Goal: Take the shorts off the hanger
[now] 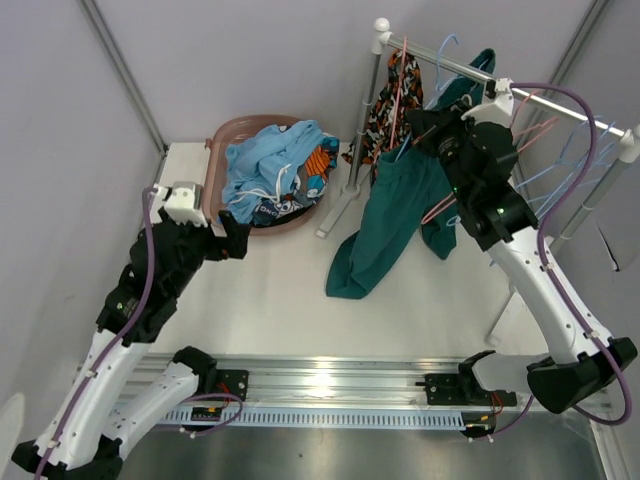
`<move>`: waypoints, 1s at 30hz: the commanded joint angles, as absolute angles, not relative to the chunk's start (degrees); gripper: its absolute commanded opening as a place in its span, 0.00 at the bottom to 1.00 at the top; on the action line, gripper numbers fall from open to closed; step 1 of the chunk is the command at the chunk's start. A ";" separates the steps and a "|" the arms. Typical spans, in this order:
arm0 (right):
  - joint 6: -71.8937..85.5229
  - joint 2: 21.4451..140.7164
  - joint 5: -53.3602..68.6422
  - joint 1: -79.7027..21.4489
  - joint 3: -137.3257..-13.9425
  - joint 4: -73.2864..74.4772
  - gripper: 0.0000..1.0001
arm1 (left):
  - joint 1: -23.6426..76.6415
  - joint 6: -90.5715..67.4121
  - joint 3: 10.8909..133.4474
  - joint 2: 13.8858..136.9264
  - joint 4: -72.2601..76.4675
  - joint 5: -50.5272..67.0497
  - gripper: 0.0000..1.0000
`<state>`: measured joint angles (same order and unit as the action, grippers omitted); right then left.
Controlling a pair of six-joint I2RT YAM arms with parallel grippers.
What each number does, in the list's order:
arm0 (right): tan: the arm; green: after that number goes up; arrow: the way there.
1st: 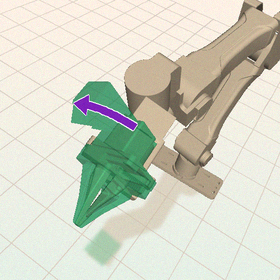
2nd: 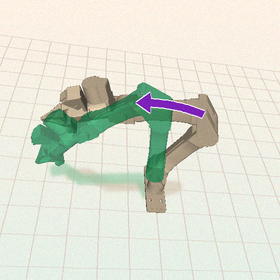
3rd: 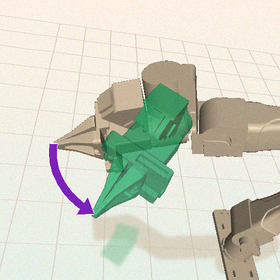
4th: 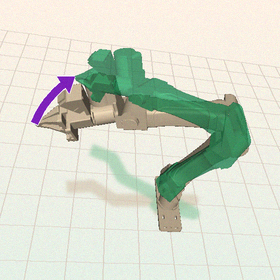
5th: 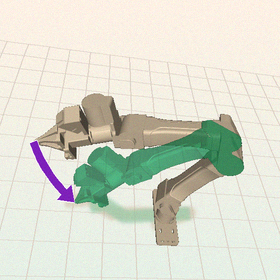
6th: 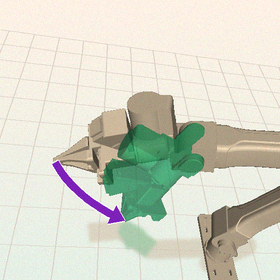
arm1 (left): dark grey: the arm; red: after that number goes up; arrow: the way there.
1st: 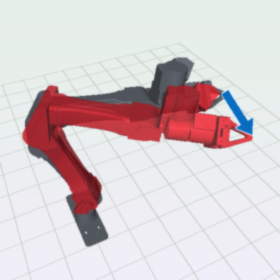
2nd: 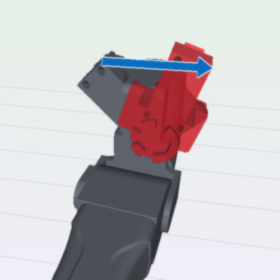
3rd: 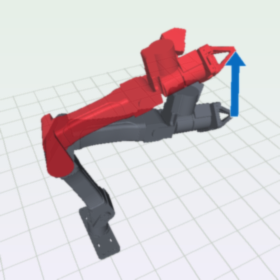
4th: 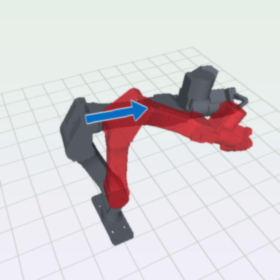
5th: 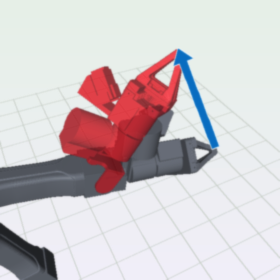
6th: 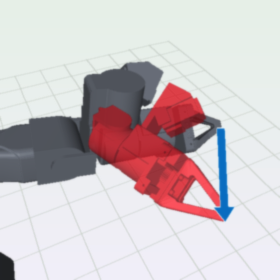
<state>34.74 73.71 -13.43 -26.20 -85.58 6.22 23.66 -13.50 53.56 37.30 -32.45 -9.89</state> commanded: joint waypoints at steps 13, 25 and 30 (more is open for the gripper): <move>40.07 60.21 -10.11 -26.63 -78.31 3.60 0.00 | 49.04 -12.04 62.86 55.80 -5.91 10.80 0.99; 42.45 56.60 -7.21 -26.72 -79.80 6.68 0.00 | 55.37 -12.92 62.05 68.37 8.43 13.71 0.99; 43.24 55.37 -6.68 -26.72 -80.33 6.77 0.00 | 56.51 -13.45 63.72 71.72 10.37 14.59 0.99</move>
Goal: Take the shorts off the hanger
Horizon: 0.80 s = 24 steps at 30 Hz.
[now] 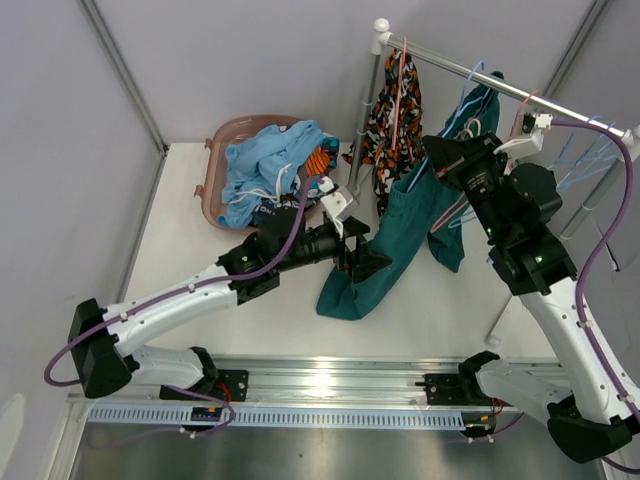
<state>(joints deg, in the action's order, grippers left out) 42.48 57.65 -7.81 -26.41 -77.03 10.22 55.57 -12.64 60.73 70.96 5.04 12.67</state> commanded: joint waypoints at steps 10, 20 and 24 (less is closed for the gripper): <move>43.68 54.23 -6.85 -26.63 -81.83 7.64 0.00 | 57.92 -13.36 63.37 73.22 10.99 12.13 0.01; 41.66 54.49 -10.46 -25.58 -82.00 8.79 0.00 | 68.52 -11.95 54.52 60.48 5.11 -0.06 0.00; 42.45 55.02 -9.41 -23.56 -82.44 8.96 0.00 | 77.94 -12.13 51.60 55.12 0.71 -10.33 0.00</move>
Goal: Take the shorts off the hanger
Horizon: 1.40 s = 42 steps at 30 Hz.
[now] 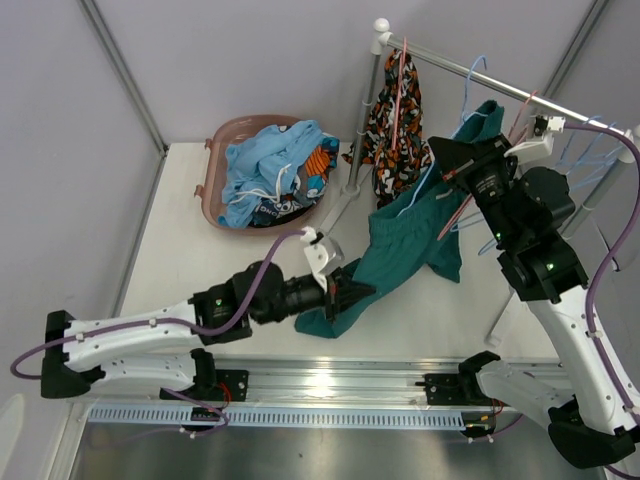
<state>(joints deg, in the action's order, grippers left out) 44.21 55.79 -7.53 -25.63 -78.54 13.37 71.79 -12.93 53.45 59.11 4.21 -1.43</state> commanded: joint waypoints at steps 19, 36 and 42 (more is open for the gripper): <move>59.40 53.35 4.83 -22.50 -80.78 8.53 0.00 | 87.63 -11.78 56.86 66.52 0.53 -37.87 0.00; 85.23 45.71 16.78 -26.72 -79.11 4.31 0.00 | 65.22 -10.02 68.90 78.75 -1.41 -30.50 0.00; 93.33 41.15 11.53 -26.72 -77.44 5.36 0.00 | 61.97 -8.71 74.96 83.84 -3.43 -30.32 0.00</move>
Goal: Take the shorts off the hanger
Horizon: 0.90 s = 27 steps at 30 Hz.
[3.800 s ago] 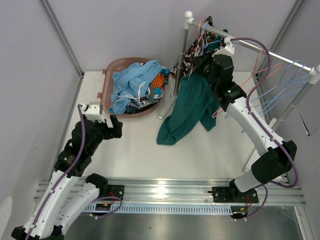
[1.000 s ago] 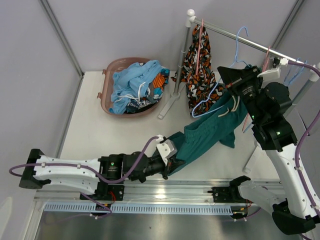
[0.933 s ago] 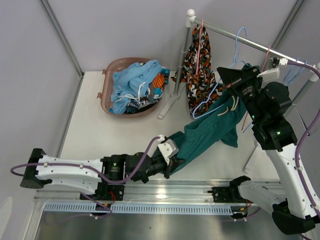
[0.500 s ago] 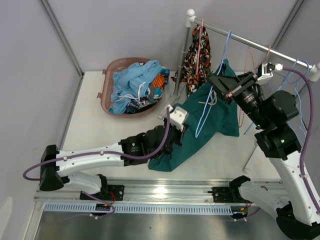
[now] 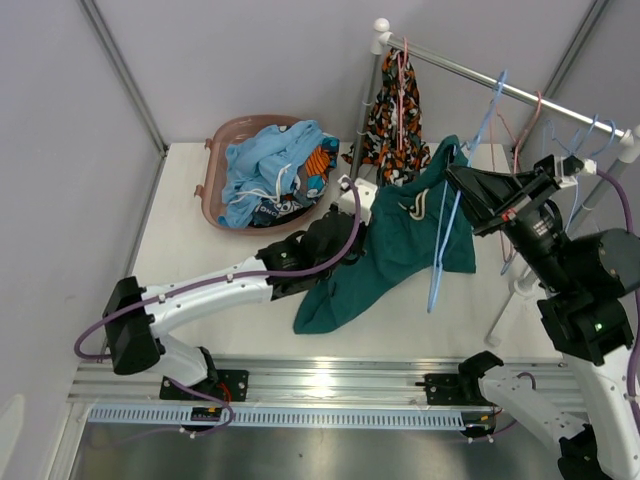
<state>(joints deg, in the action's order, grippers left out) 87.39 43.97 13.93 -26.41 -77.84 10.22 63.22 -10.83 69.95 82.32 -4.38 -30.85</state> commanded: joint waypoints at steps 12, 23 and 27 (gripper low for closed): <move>97.12 41.48 13.54 -26.72 -76.38 2.12 0.00 | 61.17 -11.15 79.28 86.15 -12.13 -33.22 0.00; 78.32 44.19 7.38 -26.46 -71.29 4.67 0.00 | 73.10 -18.89 68.12 62.33 -21.17 -42.53 0.00; 71.73 49.30 8.35 -24.44 -71.98 2.55 0.00 | 77.25 -22.76 66.19 56.70 -28.81 -47.01 0.00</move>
<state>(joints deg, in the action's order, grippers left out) 79.96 45.04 9.04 -25.61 -71.72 6.35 75.18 -17.98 67.99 60.16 -22.92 -40.47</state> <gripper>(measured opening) 0.043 0.018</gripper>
